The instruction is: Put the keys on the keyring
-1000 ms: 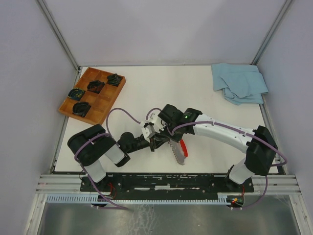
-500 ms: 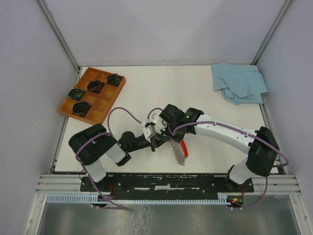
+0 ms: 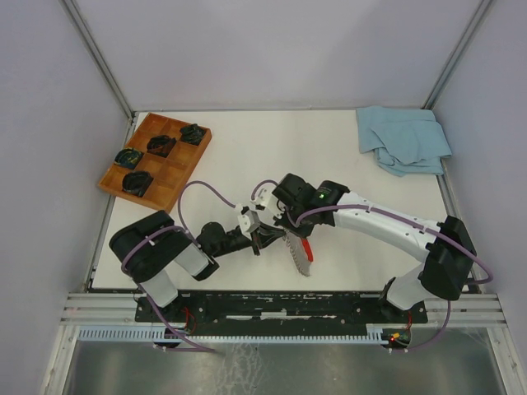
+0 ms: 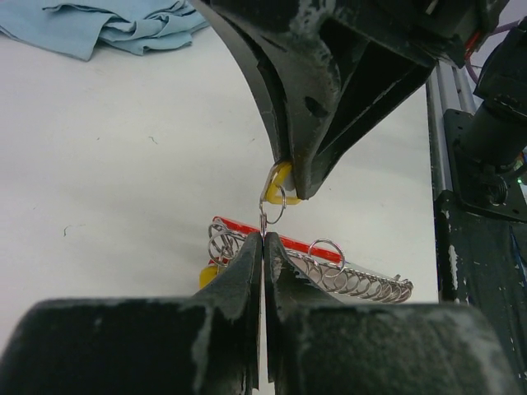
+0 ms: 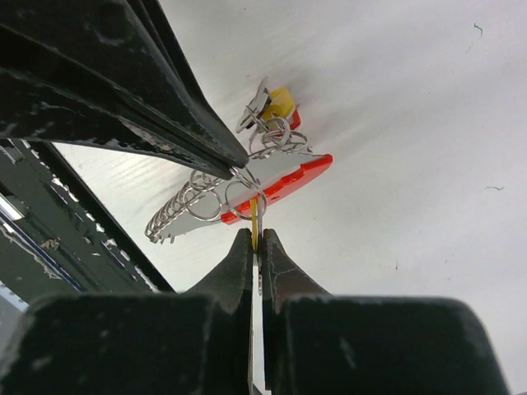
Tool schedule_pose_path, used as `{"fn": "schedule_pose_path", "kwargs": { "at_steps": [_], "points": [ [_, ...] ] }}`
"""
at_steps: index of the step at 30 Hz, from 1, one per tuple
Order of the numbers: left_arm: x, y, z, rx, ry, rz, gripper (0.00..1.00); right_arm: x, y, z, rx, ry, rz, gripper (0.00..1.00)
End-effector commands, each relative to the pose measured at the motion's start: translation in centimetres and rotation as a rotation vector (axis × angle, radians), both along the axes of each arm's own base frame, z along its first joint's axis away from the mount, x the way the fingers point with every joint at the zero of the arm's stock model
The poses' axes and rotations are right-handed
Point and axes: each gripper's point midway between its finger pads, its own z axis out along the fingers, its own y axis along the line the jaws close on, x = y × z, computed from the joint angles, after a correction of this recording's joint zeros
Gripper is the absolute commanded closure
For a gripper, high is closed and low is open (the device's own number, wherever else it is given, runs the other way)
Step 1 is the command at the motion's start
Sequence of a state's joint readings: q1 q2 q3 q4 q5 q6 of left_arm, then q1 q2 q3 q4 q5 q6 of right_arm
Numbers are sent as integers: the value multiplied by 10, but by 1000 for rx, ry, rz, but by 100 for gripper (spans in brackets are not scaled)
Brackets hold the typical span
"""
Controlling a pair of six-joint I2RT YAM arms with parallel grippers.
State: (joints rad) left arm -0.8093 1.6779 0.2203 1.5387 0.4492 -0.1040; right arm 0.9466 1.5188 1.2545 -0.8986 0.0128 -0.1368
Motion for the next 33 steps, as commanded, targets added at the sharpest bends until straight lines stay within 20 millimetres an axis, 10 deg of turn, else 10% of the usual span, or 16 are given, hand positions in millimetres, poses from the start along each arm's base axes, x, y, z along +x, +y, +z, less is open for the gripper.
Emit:
{"fn": "schedule_pose_path", "kwargs": {
  "at_steps": [1, 33],
  "points": [
    [-2, 6, 48, -152, -113, 18, 97, 8, -8, 12, 18, -55, -25, 99],
    [-21, -7, 49, -149, -146, -32, 97, 10, 11, -44, 26, 44, 21, 99]
  ]
}}
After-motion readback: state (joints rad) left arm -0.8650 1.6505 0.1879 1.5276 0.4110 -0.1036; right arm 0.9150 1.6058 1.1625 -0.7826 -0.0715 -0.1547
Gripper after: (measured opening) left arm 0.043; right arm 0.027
